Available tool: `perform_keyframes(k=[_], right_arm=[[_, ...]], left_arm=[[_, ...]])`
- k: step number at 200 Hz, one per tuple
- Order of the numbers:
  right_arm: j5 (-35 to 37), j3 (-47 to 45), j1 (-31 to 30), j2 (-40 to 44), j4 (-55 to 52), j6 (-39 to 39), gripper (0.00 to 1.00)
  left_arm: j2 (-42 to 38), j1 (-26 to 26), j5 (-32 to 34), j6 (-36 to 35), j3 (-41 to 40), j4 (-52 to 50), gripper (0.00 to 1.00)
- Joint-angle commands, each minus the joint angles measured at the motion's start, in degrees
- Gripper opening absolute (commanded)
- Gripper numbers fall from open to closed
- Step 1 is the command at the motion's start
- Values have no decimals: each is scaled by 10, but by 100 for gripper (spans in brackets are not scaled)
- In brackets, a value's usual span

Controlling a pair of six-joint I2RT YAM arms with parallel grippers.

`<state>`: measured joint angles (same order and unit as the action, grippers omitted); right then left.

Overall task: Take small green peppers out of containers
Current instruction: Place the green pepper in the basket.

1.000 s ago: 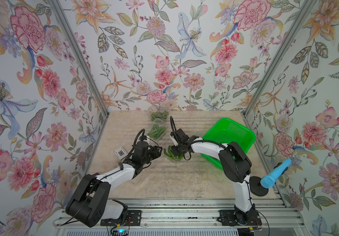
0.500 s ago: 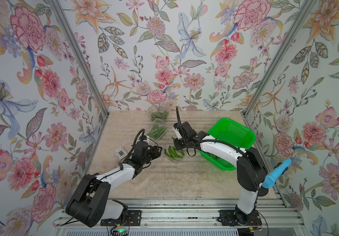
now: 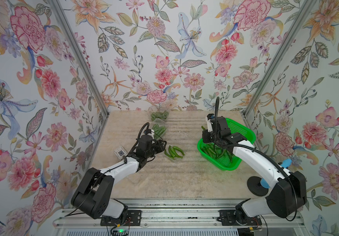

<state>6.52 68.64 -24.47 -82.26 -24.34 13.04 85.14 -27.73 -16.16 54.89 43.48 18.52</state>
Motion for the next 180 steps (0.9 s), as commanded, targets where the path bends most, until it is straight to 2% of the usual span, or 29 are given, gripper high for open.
perform_keyframes(k=[1, 51, 58, 73, 84, 101, 137, 180], right_arm=[[-5, -38, 39, -14, -5, -11, 15], [-3, -89, 107, -101, 48, -15, 16], [2, -90, 111, -110, 48, -14, 21], [1, -92, 110, -114, 46, -16, 40], [-7, -95, 104, -102, 46, -21, 43], [-10, -93, 89, -79, 46, -29, 47], [-24, -67, 24, -39, 35, -43, 46], [-102, 8, -75, -106, 35, -55, 42]], left_arm=[[38, -24, -8, -12, 43, -5, 44], [95, -61, -18, -9, 91, -1, 43], [95, -63, -21, -8, 91, 0, 43], [90, -63, -18, -13, 88, -9, 43], [79, -62, -9, -20, 83, -22, 44], [56, -54, 11, -30, 70, -44, 45], [-3, -16, 18, -29, 19, -55, 45], [-56, 38, 16, -26, -45, -55, 45]])
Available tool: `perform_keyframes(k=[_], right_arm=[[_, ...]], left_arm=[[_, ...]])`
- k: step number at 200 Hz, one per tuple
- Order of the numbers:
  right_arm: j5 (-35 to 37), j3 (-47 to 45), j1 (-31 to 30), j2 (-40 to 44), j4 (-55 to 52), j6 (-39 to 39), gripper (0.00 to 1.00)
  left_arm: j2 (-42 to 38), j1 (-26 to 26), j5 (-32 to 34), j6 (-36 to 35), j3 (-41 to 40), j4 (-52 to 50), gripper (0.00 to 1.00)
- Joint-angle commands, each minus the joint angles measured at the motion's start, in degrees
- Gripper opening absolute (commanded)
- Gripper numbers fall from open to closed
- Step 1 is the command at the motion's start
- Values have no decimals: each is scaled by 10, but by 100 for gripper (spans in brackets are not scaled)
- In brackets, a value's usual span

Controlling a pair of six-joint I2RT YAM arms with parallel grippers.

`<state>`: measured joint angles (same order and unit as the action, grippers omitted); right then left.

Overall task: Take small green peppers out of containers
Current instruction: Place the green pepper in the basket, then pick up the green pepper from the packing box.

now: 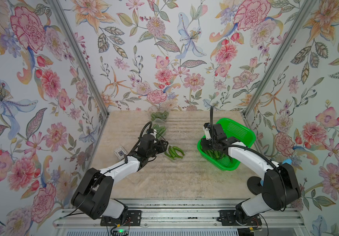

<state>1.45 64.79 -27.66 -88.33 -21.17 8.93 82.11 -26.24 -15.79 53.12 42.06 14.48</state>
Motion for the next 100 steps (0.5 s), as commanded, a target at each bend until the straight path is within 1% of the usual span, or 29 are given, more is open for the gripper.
perform_keyframes(k=[1, 23, 32, 35, 42, 65, 100], right_arm=[[-53, 49, -44, -48, 3, -14, 41], [-63, 98, -86, -106, 3, -12, 38], [-71, 116, -90, -130, 2, -11, 37], [-73, 121, -107, -136, 3, -10, 37], [-76, 135, -117, -153, 3, -7, 37], [-89, 178, -134, -210, 3, -4, 36], [-103, 220, -144, -270, 3, 1, 34]], left_arm=[[-26, 24, 12, -8, -32, -15, 45], [-43, 40, 10, -8, -50, -18, 45], [-48, 42, 10, -9, -56, -18, 45], [-50, 43, 11, -8, -58, -18, 45], [-54, 45, 12, -8, -63, -18, 45], [-60, 50, 11, -5, -77, -10, 46], [-68, 55, 9, -4, -85, -9, 46]])
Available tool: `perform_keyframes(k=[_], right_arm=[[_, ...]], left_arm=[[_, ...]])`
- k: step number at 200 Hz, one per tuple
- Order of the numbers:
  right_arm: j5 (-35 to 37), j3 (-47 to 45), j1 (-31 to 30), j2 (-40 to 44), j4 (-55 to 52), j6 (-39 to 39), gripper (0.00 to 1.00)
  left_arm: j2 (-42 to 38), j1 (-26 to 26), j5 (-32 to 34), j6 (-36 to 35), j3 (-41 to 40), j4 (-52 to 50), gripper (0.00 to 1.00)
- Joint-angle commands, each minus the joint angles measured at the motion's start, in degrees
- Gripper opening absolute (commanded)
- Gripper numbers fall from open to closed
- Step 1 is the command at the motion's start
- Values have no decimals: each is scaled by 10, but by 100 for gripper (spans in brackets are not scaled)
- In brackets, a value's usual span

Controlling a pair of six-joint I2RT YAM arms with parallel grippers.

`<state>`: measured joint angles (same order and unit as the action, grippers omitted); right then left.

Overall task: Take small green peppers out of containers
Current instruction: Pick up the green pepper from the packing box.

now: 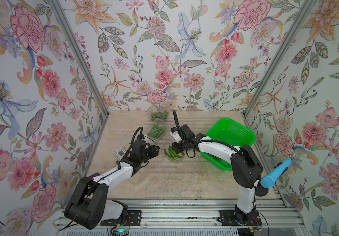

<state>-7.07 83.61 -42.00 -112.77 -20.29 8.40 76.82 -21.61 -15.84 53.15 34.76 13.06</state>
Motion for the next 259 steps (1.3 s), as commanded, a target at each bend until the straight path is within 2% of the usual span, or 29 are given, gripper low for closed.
perform_keyframes(k=[1, 87, 188, 212, 259], right_arm=[[-17, 33, -1, -27, -6, 7, 34], [-12, 65, 7, -94, -8, 13, 33], [-11, 73, 20, -127, -8, 32, 30], [-8, 73, 20, -127, -8, 30, 17], [9, 66, 16, -93, -7, 14, 12]], left_arm=[[-15, 9, 9, -5, -12, 5, 46], [-28, 17, 1, -7, -24, 9, 46], [-34, 20, -1, -8, -24, 12, 45], [-33, 19, -1, -8, -23, 11, 45], [-35, 20, 1, -11, -21, 10, 45]])
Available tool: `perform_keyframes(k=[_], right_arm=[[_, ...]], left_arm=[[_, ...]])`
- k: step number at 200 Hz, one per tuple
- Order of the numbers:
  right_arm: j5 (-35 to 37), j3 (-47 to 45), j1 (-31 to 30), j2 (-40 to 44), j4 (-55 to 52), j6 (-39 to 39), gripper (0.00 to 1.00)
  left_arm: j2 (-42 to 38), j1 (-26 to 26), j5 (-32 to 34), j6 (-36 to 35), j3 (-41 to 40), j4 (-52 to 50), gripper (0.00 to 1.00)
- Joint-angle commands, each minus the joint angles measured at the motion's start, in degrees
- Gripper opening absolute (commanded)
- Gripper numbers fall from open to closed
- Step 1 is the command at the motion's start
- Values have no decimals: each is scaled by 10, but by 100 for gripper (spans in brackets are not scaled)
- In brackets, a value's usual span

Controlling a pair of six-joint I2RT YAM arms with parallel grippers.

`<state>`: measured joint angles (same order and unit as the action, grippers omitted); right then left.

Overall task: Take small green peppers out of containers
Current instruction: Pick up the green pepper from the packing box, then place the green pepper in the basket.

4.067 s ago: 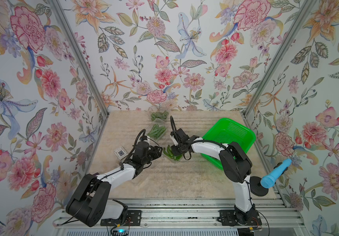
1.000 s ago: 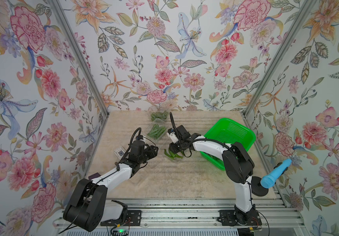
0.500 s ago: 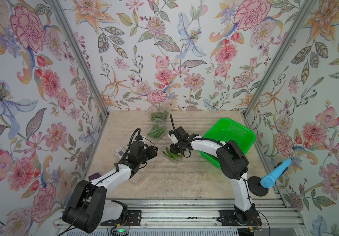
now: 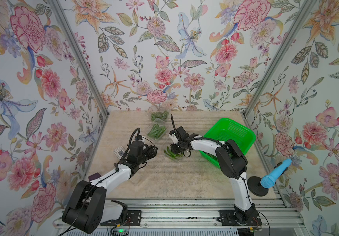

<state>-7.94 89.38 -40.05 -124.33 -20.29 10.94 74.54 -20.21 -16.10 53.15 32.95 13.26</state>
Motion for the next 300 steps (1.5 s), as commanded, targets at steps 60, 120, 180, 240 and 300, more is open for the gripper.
perform_keyframes(k=[60, 120, 180, 240, 300], right_arm=[[106, -40, -9, 167, -3, -24, 11], [252, -163, 47, 355, -4, -14, 11], [207, -322, 229, 439, 21, 25, 12], [149, -369, 283, 359, 64, 40, 24], [81, -318, 203, 394, 49, -21, 49]], left_arm=[[-15, 4, 18, -22, 14, -4, 44], [75, -84, 40, -45, 141, -10, 44], [249, -184, 11, -50, 311, -5, 43], [311, -215, -16, -59, 358, -14, 43], [207, -168, 24, -58, 258, -26, 44]])
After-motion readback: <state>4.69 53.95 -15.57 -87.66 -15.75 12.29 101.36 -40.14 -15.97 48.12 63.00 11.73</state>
